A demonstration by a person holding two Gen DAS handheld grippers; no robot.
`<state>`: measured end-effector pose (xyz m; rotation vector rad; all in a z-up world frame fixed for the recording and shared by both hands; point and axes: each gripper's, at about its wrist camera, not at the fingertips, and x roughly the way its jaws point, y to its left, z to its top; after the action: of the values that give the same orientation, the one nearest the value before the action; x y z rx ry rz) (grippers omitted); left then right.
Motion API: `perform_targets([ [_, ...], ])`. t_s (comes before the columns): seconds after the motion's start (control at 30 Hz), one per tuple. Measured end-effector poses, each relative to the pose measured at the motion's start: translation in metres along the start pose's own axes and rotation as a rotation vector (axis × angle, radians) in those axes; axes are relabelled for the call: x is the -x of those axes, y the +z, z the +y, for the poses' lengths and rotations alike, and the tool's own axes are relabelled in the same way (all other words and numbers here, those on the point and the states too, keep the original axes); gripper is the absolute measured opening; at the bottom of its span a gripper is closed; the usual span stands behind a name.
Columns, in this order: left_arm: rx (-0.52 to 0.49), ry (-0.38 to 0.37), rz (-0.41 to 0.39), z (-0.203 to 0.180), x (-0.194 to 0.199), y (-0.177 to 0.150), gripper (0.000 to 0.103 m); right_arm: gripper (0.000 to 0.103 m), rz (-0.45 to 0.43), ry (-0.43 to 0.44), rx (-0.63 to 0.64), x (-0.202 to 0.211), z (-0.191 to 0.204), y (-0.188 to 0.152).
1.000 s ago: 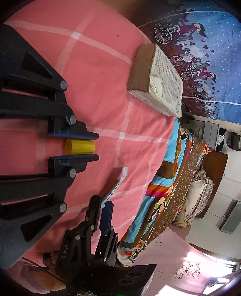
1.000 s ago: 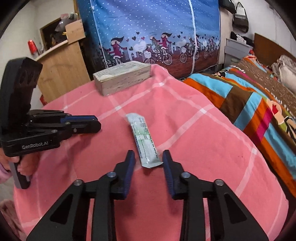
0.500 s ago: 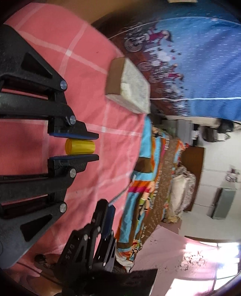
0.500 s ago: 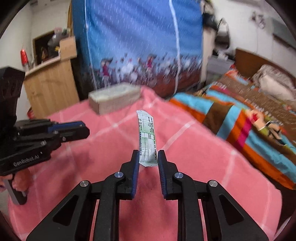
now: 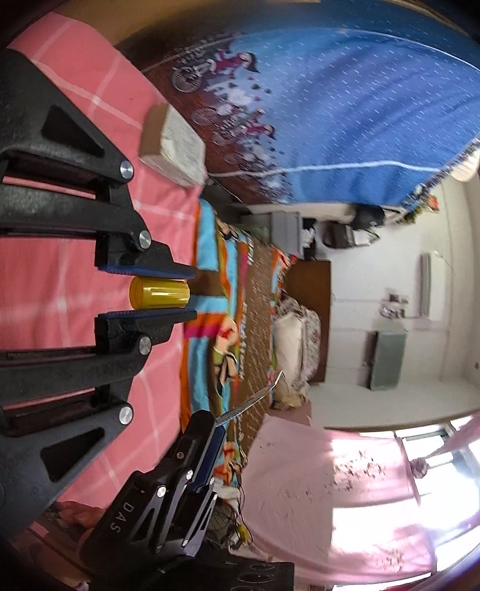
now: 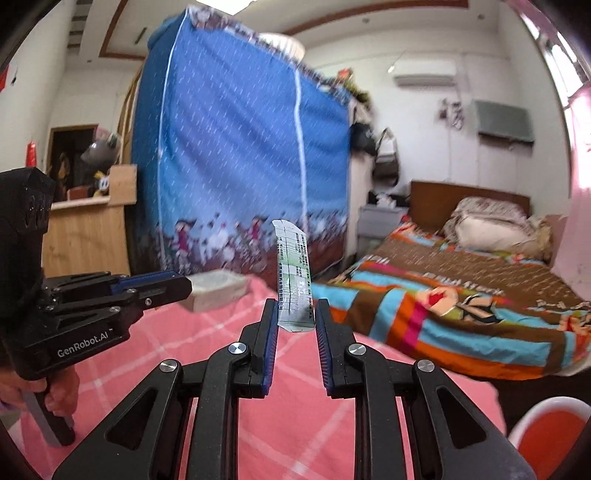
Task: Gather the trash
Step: 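Carry the yellow cap and white packet over the orange bucket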
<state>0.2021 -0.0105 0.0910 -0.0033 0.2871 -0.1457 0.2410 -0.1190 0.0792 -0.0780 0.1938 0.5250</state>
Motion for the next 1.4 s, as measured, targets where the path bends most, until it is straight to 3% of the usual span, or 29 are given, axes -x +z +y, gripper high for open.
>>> perform_targets([
  [0.4, -0.109, -0.156, -0.11, -0.085, 0.015, 0.019, 0.018, 0.018, -0.122, -0.253, -0.068, 0.088, -0.049, -0.005],
  [0.77, -0.189, -0.335, -0.12, -0.171, 0.007, 0.015, 0.018, 0.018, -0.132, -0.469, -0.123, 0.142, -0.094, -0.028],
  [1.07, -0.234, -0.43, -0.078, -0.217, -0.002, 0.006, 0.018, 0.018, -0.093, -0.558, -0.21, 0.163, -0.129, -0.047],
  [1.4, -0.22, -0.502, 0.042, -0.25, -0.031, -0.004, 0.018, 0.018, -0.002, -0.611, -0.3, 0.17, -0.158, -0.066],
])
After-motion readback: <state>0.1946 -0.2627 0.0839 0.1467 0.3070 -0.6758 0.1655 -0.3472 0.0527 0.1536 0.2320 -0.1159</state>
